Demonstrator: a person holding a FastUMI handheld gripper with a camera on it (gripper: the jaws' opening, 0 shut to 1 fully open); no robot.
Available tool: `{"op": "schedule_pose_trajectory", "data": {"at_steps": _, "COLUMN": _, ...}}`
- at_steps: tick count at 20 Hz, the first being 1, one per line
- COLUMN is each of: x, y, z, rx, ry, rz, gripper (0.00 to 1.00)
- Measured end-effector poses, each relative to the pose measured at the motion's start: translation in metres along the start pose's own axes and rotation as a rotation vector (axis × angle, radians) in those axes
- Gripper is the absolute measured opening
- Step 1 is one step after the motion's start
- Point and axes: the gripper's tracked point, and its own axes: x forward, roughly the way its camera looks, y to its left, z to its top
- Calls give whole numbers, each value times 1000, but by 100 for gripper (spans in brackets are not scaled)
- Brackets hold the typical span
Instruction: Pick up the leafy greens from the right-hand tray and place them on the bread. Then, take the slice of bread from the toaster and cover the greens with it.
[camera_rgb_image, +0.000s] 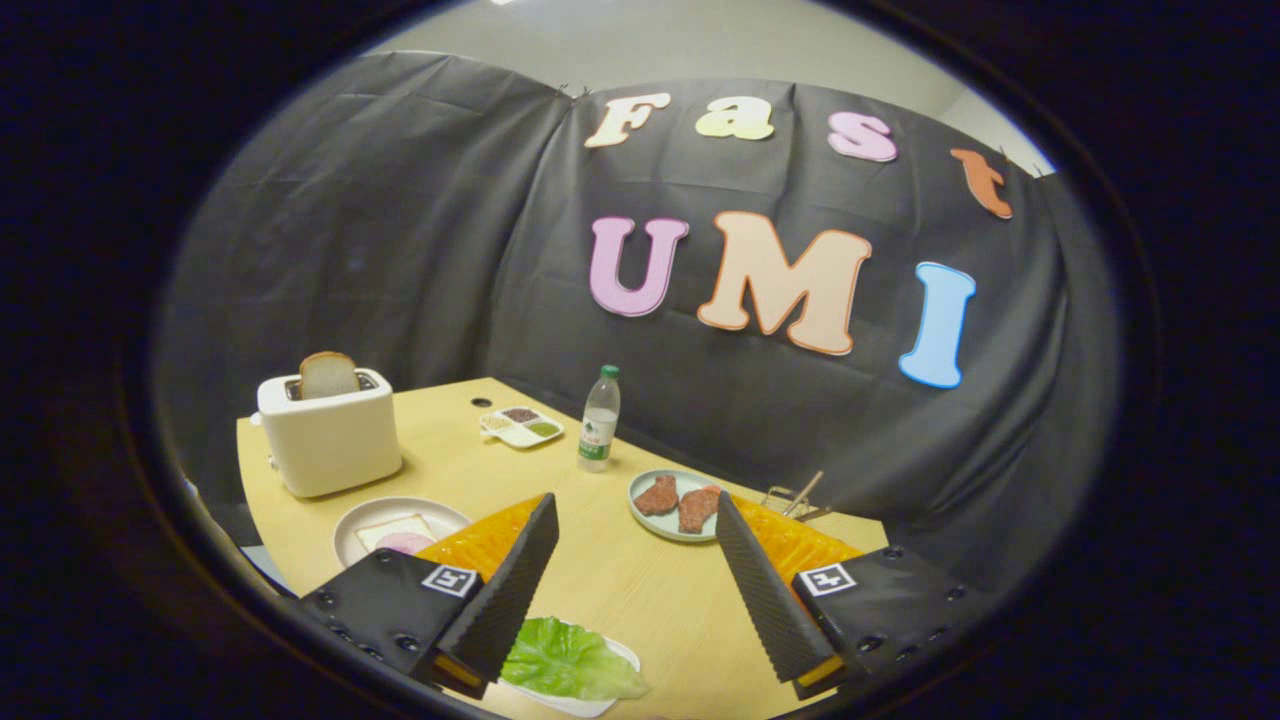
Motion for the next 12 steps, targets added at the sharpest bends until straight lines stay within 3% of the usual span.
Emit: {"op": "schedule_pose_trajectory", "data": {"at_steps": 12, "x": 14, "y": 13, "z": -69, "rx": -180, "ry": 237, "rz": 183, "gripper": 99}}
